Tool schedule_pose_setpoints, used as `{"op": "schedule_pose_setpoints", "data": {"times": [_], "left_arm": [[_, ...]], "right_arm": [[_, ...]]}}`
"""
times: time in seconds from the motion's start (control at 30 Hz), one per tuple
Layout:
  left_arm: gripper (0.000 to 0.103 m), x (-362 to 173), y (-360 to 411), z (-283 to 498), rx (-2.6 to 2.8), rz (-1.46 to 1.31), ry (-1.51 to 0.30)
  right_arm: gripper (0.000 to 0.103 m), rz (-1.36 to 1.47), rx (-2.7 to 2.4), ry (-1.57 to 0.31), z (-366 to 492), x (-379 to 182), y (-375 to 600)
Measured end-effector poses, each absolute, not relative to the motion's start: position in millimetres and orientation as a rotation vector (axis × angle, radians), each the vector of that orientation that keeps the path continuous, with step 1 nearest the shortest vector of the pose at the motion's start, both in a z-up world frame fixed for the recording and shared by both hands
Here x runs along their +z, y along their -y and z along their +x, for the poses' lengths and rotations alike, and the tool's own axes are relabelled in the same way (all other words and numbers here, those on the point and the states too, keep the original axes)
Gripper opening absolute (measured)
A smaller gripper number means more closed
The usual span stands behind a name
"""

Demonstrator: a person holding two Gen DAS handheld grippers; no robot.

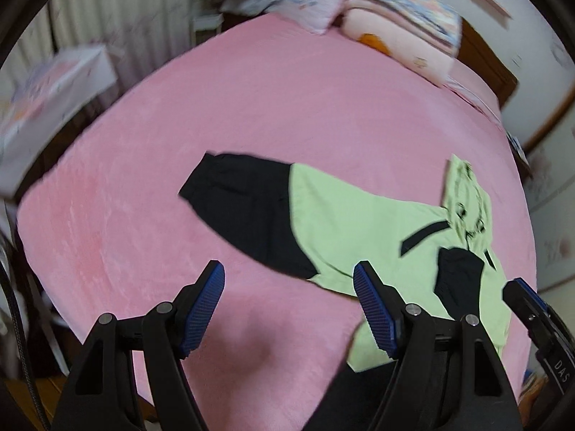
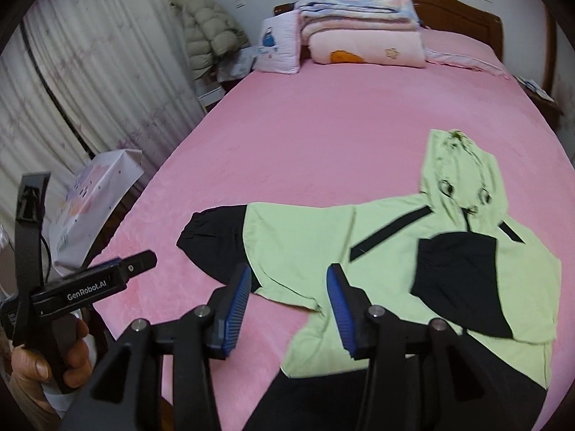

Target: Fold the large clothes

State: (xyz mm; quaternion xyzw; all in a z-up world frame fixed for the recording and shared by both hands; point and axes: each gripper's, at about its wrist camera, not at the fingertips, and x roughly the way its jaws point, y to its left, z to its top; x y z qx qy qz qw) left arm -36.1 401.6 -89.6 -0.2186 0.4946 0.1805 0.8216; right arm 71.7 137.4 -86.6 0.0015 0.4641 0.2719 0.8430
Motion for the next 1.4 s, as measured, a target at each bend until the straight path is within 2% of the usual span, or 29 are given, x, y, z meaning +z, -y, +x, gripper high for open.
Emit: {"op": "schedule_pose_setpoints", "data": {"times": [0.43,0.63,0.8,0.83,0.87,0.9,0.93,0.97,1.07,1.2,1.4], "left_arm": [[0.073,-267.2,-504.3,-16.3,0.434,-0.891,-1.059],[0.072,-322.0,-530.4,7.4,0.492,-0.949,-1.043],[0.072,-336.5,-532.2,24.9,0.529,-0.907,-1.014],[0.070,-336.5,-529.3,29.6,0.538,-0.880,-1.013],[0.055,-335.8,-525.9,34.8,0.551,-0.840,-1.016],[0.033,-334.8,-522.5,39.8,0.558,-0.804,-1.023],[0.022,-332.9,-519.1,45.6,0.564,-0.773,-1.030],[0.005,-329.6,-517.5,48.2,0.561,-0.771,-1.023],[0.003,-300.5,-501.1,54.5,0.567,-0.746,-0.950],[0.003,-232.3,-452.5,66.5,0.451,-0.669,-0.818],[0.003,-133.0,-337.2,91.6,0.108,-0.573,-0.668]], "right_arm": [[0.044,-0.047,0.508,-1.099,101.0,-191.2,-179.2],[0.044,-0.036,0.501,-1.133,99.2,-215.0,-188.1],[0.044,-0.039,0.499,-1.153,95.4,-223.3,-185.0],[0.044,-0.040,0.496,-1.158,95.2,-224.2,-183.5],[0.044,-0.040,0.493,-1.161,95.0,-224.8,-181.6],[0.044,-0.039,0.483,-1.165,94.3,-225.7,-177.0],[0.044,-0.037,0.473,-1.168,94.1,-226.1,-172.9],[0.044,-0.034,0.466,-1.169,94.0,-226.5,-169.9],[0.044,-0.007,0.429,-1.175,94.3,-226.1,-151.9],[0.044,0.030,0.372,-1.171,94.8,-222.6,-123.7],[0.044,0.107,0.257,-1.146,98.8,-214.5,-61.9]]}}
